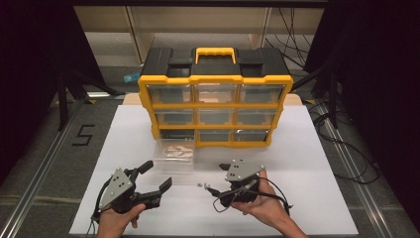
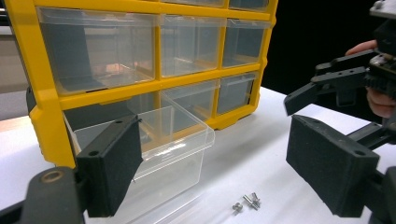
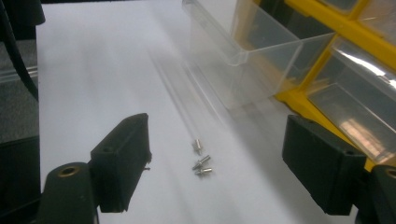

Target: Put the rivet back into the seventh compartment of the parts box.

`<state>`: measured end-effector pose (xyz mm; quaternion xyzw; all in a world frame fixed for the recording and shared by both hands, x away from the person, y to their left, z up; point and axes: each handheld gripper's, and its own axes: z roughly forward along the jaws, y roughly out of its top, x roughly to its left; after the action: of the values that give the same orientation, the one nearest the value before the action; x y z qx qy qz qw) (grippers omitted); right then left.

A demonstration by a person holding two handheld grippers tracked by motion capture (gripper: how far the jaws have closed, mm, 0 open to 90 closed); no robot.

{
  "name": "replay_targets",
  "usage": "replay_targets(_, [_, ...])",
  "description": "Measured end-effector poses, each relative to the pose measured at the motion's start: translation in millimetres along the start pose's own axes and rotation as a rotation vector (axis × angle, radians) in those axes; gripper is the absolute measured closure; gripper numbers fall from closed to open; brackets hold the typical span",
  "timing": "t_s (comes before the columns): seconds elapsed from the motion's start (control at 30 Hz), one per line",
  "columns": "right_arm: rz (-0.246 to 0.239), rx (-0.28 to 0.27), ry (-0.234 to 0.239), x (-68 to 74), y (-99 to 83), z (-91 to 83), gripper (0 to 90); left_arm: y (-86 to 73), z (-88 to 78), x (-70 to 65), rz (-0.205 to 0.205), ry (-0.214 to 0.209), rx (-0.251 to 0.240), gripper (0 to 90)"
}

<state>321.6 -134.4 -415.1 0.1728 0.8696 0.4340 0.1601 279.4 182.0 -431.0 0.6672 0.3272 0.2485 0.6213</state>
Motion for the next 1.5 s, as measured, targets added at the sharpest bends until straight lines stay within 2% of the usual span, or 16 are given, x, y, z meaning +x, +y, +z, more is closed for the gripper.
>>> replay_targets(0.17, [-0.015, 0.062, 0.015, -2.2, 4.2, 11.0, 26.4, -0.2, 0.1, 0.4, 0.001, 0.000, 0.002, 18.0])
replay_targets(0.2, [-0.017, 0.095, 0.029, -3.2, 6.7, 17.3, 27.8, -0.1, 0.0, 0.5, 0.001, 0.000, 0.001, 18.0])
replay_targets(0.3, [-0.036, 0.121, 0.052, -4.7, 9.8, 25.9, 30.4, -0.1, -0.2, 0.5, -0.001, 0.001, 0.000, 18.0])
replay_targets(0.37, [-0.038, 0.130, 0.050, -4.5, 11.6, 31.4, 30.6, -0.1, -0.3, 0.5, -0.002, 0.001, -0.001, 18.0])
replay_targets(0.4, [-0.043, 0.144, 0.066, -4.7, 12.9, 33.3, 31.0, 0.0, -0.2, 0.7, -0.001, 0.000, -0.001, 18.0])
replay_targets(0.43, [-0.048, 0.146, 0.058, -4.2, 13.6, 35.9, 31.4, -0.1, -0.2, 0.6, -0.002, 0.001, 0.000, 18.0])
replay_targets(0.8, [-0.054, 0.229, 0.100, -9.2, 20.4, 59.9, 36.5, 0.1, -0.2, 0.7, 0.002, -0.003, 0.000, 18.0])
replay_targets(0.97, [-0.080, 0.289, 0.122, -9.6, 20.6, 74.1, 41.5, 0.2, -0.4, 0.6, 0.004, -0.004, -0.002, 17.9])
replay_targets(1.17, [-0.096, 0.319, 0.134, -9.8, 19.7, 84.3, 46.8, 0.2, -0.3, 0.4, 0.003, -0.003, -0.001, 17.9])
replay_targets(1.2, [-0.106, 0.342, 0.141, -9.1, 19.3, 88.7, 50.2, 0.2, -0.2, 0.3, 0.005, -0.005, -0.001, 17.9])
replay_targets(1.5, [-0.107, 0.395, 0.173, -9.1, 17.6, 101.4, 61.4, 0.4, -0.3, 0.4, 0.007, -0.006, -0.002, 17.9])
